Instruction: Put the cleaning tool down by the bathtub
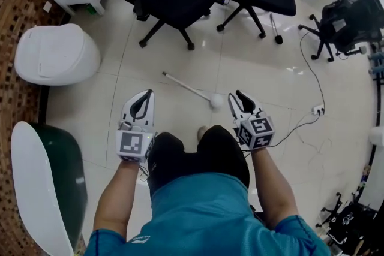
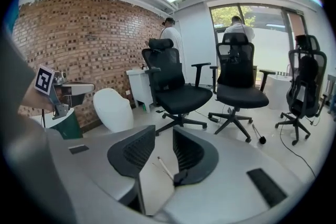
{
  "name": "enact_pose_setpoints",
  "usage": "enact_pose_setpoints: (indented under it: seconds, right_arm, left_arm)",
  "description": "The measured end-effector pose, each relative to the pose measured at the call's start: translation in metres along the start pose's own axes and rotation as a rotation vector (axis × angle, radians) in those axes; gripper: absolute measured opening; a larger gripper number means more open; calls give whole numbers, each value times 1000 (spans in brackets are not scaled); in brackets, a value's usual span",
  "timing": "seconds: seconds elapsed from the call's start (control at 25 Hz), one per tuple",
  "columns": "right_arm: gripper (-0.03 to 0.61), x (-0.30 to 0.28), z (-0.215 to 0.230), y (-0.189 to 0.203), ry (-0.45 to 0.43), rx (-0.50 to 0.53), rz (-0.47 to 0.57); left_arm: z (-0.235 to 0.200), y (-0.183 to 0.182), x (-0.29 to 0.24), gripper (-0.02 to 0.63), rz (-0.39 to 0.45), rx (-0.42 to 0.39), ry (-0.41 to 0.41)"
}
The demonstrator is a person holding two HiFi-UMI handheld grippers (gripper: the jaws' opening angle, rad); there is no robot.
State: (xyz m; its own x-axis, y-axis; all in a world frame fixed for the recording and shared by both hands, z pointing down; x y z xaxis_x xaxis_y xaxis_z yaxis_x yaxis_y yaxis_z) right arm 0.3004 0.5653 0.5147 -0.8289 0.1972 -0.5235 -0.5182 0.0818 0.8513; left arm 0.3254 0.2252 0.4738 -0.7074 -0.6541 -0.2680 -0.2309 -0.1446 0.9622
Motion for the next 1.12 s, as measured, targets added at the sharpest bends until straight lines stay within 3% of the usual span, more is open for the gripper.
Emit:
enact_pose_setpoints:
  seconds: [0.24, 0.6, 0.92, 1.12]
  right_arm:
    - [144, -103, 13, 87, -37, 23, -79]
    - [144, -233, 19, 243, -51, 71, -226]
    - [144, -321, 24, 331, -74, 133, -274]
    - [146, -367, 17, 378, -135, 220, -313]
  left_arm:
    - [-26, 113, -64, 0, -18, 12, 15]
    - [-43, 283, -141, 0, -54, 104, 46]
    - [-49, 364, -212, 0, -59, 110, 63]
    - [-46, 407, -239, 0, -72, 99, 98]
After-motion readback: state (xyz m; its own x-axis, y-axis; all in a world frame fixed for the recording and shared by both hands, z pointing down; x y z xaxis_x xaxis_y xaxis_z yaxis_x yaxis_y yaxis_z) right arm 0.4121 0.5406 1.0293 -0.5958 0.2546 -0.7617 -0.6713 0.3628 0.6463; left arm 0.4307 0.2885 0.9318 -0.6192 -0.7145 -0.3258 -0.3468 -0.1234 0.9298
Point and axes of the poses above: the fingertips, and each gripper's own axes: x backward along the fingers, z to its right, y out of its underside, the point moved 9 cm from there along x, backward along the fingers, and after that the axes turned 9 degrees about y, right-handed, at the moved point
